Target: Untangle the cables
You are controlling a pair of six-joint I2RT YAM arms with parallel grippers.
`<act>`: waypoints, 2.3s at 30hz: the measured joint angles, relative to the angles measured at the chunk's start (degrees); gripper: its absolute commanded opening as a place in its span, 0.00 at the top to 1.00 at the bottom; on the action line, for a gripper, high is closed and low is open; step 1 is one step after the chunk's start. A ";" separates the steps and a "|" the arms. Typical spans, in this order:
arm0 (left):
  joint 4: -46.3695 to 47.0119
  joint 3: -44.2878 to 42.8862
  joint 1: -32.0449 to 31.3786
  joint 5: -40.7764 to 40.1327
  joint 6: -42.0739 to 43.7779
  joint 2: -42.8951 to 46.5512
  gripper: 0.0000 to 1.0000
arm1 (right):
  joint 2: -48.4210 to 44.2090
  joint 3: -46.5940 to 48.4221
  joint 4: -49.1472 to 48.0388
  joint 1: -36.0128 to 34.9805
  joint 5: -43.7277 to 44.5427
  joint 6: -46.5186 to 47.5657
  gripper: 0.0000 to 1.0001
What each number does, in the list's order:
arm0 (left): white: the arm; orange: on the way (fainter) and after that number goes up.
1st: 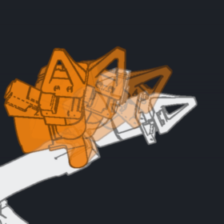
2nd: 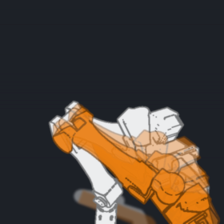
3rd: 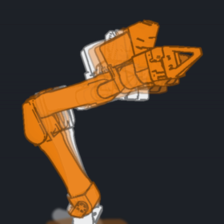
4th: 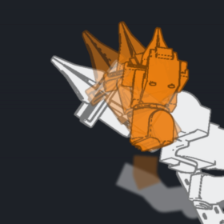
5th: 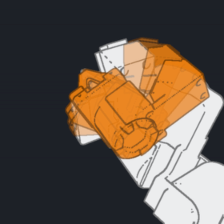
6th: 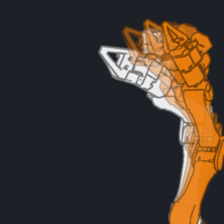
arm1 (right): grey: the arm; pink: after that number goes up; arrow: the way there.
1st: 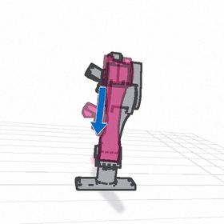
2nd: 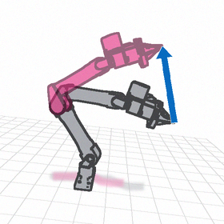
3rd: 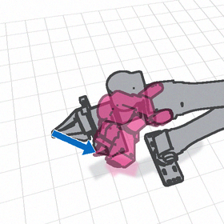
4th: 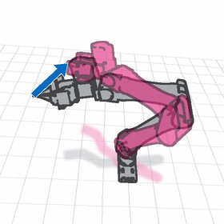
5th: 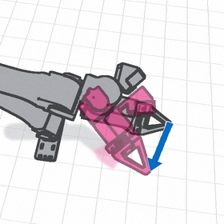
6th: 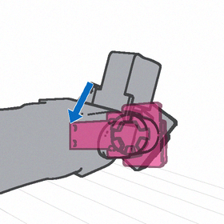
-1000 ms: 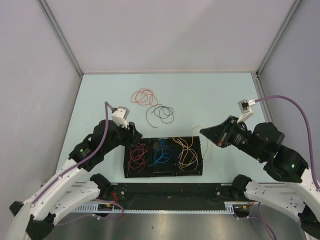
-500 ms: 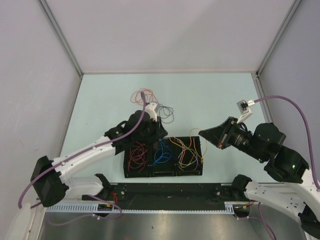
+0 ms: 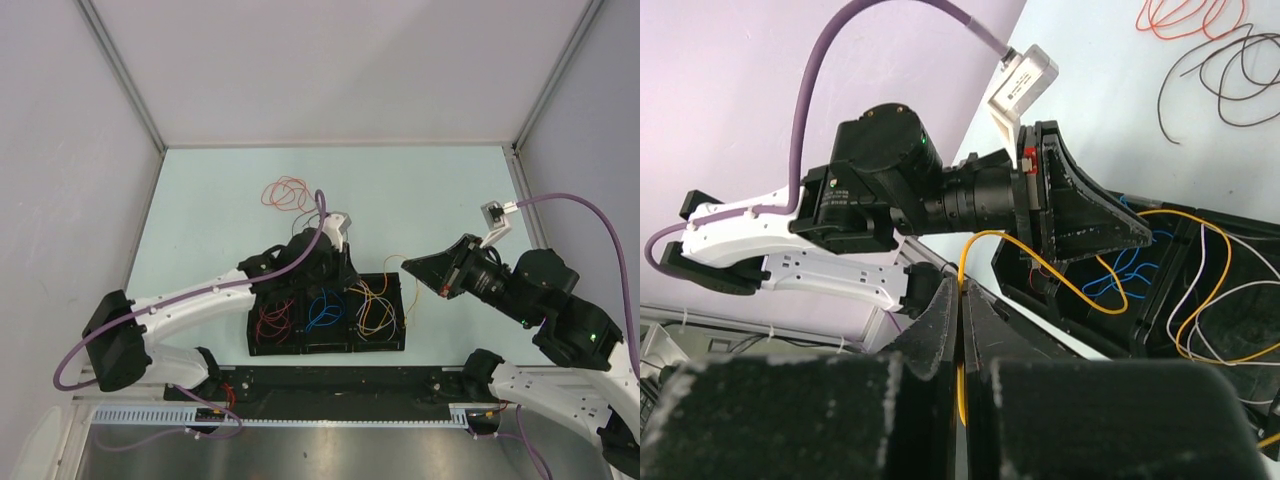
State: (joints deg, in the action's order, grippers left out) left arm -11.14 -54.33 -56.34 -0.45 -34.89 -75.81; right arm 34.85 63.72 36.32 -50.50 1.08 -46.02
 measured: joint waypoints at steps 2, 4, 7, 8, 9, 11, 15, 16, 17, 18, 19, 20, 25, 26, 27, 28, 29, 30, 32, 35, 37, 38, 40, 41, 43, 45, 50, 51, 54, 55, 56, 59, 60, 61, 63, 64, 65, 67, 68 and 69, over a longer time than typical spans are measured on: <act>0.57 0.42 -0.83 -0.39 -0.81 0.00 0.80 | -0.20 0.00 0.00 0.00 0.22 0.02 1.00; 1.66 1.31 -1.79 -0.52 -1.68 0.00 0.80 | -0.42 0.00 0.00 0.00 0.79 0.15 1.00; 2.73 2.32 -3.28 -0.68 -2.80 -0.57 0.80 | -0.48 0.00 0.00 0.00 1.81 0.17 1.00; 3.41 2.36 -3.80 -0.74 -3.26 -1.25 0.80 | -0.46 0.00 0.00 0.00 2.23 0.17 1.00; 4.20 2.36 -4.33 -0.74 -3.76 -2.03 0.81 | -0.46 0.00 0.02 0.00 2.64 0.17 1.00; 5.70 2.36 -5.33 -0.68 -4.52 -3.89 0.83 | -0.33 0.00 0.00 0.00 3.10 0.15 1.00; 8.83 2.34 -7.39 -0.50 -6.32 -8.35 0.84 | 0.83 0.00 -0.44 0.00 2.97 0.15 1.00; 9.51 2.34 -7.85 -0.42 -6.80 -9.33 0.84 | 1.44 0.00 -0.81 0.00 2.69 0.15 1.00; 9.92 2.34 -8.17 -0.39 -7.21 -10.03 0.84 | 1.99 -0.02 -1.25 0.00 2.36 0.15 1.00; 10.45 2.34 -8.48 -0.37 -7.69 -10.69 0.84 | 2.86 -0.15 -1.99 0.00 1.66 0.15 1.00; 10.93 2.36 -8.68 -0.35 -8.24 -11.15 0.84 | 3.56 -0.37 -2.75 0.00 0.92 0.15 1.00; 11.45 2.36 -8.81 -0.35 -8.68 -11.39 0.84 | 4.22 -0.83 -3.80 0.00 0.02 0.11 1.00; 14.51 2.84 -9.01 -0.37 -10.29 -11.41 0.85 | 5.49 -4.68 -8.83 0.00 -4.39 -0.52 1.00; 14.93 3.06 -9.01 -0.39 -10.45 -11.41 0.85 | 5.66 -5.42 -9.57 0.00 -5.18 -0.59 1.00; 15.08 3.30 -9.03 -0.39 -10.64 -11.41 0.85 | 5.77 -5.92 -10.14 0.00 -5.64 -0.70 1.00; 15.37 3.72 -9.03 -0.39 -10.78 -11.41 0.85 | 5.84 -6.64 -11.06 0.00 -6.47 -0.81 1.00; 15.52 4.07 -9.03 -0.44 -10.91 -11.41 0.85 | 5.84 -7.06 -11.69 0.00 -6.99 -0.90 1.00; 15.52 4.46 -9.01 -0.52 -11.19 -11.41 0.85 | 5.79 -7.48 -12.39 0.00 -7.58 -0.92 1.00; 15.58 4.96 -9.03 -0.68 -11.34 -11.41 0.85 | 5.75 -8.00 -13.51 0.00 -8.39 -0.94 1.00; 15.76 5.57 -9.03 -0.85 -11.65 -11.30 0.85 | 5.44 -8.98 -15.17 0.00 -9.57 -0.92 1.00; 15.72 6.03 -9.03 -0.92 -11.67 -10.97 0.85 | 5.18 -9.60 -15.82 0.00 -10.10 -0.92 1.00; 15.74 6.14 -9.03 -0.94 -11.67 -10.80 0.85 | 5.07 -9.90 -16.09 0.00 -10.32 -0.94 1.00; 15.72 6.21 -9.03 -1.07 -11.67 -10.51 0.85 | 4.85 -10.36 -16.09 0.00 -10.34 -0.92 1.00; 15.69 6.21 -9.03 -1.16 -11.67 -10.43 0.85 | 4.70 -10.49 -15.74 0.00 -9.97 -0.87 1.00; 15.63 6.21 -9.03 -1.46 -11.65 -10.21 0.85 | 4.24 -10.49 -13.97 0.00 -8.13 -0.68 1.00; 14.99 6.21 -9.03 -1.88 -11.65 -9.99 0.85 | 3.23 -10.56 -11.15 0.09 -5.22 -0.50 1.00; 12.79 5.70 -9.03 -2.49 -11.61 -9.77 0.75 | 0.92 -10.71 -3.85 2.60 0.94 -0.33 1.00; 12.00 5.31 -9.03 -2.62 -11.54 -9.77 0.64 | 0.68 -10.71 -2.58 3.39 1.68 -0.24 1.00; 9.09 3.17 -9.03 -3.98 -10.71 -9.77 0.47 | 1.42 -10.73 0.66 4.90 3.23 0.11 1.00; 8.07 2.29 -9.01 -4.39 -10.36 -9.77 0.43 | 1.88 -10.78 1.27 5.01 3.34 0.24 1.00; 7.04 1.42 -9.03 -5.05 -10.08 -9.77 0.40 | 2.45 -10.86 2.05 5.01 3.58 0.52 1.00; 3.58 -1.51 -9.03 -7.50 -9.01 -9.46 0.33 | 3.26 -11.56 3.30 5.01 3.98 0.85 1.00; 2.45 -2.34 -9.03 -8.44 -8.87 -9.38 0.32 | 3.54 -11.89 3.39 5.01 4.11 0.98 1.00; 0.22 -3.72 -9.03 -9.66 -8.52 -9.29 0.31 | 3.74 -12.20 3.52 5.01 4.13 1.07 1.00; -3.32 -6.03 -9.03 -12.24 -8.09 -9.01 0.31 | 3.82 -12.48 4.11 5.01 4.17 1.16 1.00; -4.68 -6.82 -9.03 -13.31 -8.04 -8.79 0.31 | 3.82 -12.50 4.22 5.01 4.20 1.27 1.00; -7.23 -8.02 -9.03 -14.95 -8.04 -8.35 0.31 | 3.82 -12.50 4.24 5.01 4.24 1.36 1.00; -10.54 -9.01 -9.03 -17.64 -8.15 -7.15 0.32 | 3.82 -12.50 4.24 5.01 4.44 1.73 1.00; -12.50 -9.11 -9.03 -19.06 -8.37 -6.16 0.34 | 3.82 -12.50 4.24 5.03 4.57 1.97 1.00; -13.99 -9.11 -9.01 -19.96 -8.63 -5.42 0.35 | 3.82 -12.50 4.24 5.11 4.68 2.14 1.00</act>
State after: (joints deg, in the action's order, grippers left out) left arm -25.12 -63.44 -65.34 -20.40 -43.53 -81.23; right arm 38.68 51.22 40.56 -45.39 5.76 -43.88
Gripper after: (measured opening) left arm 0.681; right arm 0.012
